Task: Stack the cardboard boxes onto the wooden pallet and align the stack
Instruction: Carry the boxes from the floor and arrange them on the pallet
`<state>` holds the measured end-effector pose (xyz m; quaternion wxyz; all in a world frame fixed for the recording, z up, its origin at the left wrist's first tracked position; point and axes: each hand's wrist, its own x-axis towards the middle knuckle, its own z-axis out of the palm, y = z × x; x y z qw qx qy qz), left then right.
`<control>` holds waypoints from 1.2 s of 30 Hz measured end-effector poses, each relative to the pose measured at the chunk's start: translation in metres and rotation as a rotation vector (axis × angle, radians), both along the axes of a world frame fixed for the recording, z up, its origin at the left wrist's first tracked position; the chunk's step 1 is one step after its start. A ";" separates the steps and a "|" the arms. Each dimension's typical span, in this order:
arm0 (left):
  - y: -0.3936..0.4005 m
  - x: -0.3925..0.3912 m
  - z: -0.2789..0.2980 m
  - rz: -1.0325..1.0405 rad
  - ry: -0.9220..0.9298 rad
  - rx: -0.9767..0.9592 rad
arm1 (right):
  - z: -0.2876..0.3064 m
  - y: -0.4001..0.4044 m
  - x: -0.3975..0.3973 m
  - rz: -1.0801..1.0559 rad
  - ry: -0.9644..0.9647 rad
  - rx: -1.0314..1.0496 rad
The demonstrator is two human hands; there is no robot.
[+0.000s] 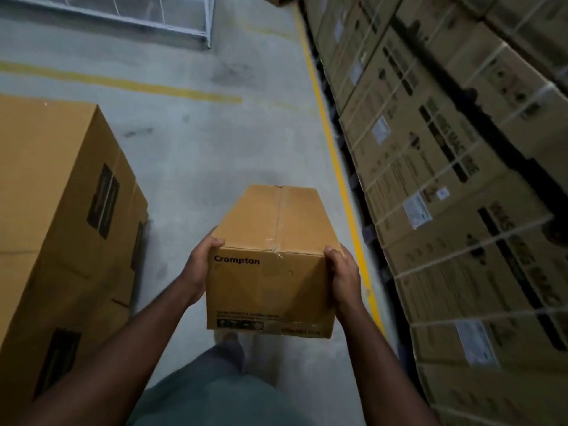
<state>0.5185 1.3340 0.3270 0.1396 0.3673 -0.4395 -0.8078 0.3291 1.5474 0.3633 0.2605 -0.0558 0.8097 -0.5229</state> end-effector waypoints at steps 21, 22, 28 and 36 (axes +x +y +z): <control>-0.543 -0.277 0.008 0.459 0.010 0.003 | 0.014 -0.641 -0.347 0.392 0.071 0.008; -0.567 -0.284 0.011 0.501 0.007 0.003 | 0.020 -0.678 -0.358 0.430 0.079 0.021; -0.714 -0.290 0.010 0.767 0.029 0.042 | 0.030 -0.895 -0.378 0.671 0.096 0.041; -0.938 -0.240 -0.004 1.048 0.062 0.001 | 0.021 -1.185 -0.318 0.866 0.108 -0.012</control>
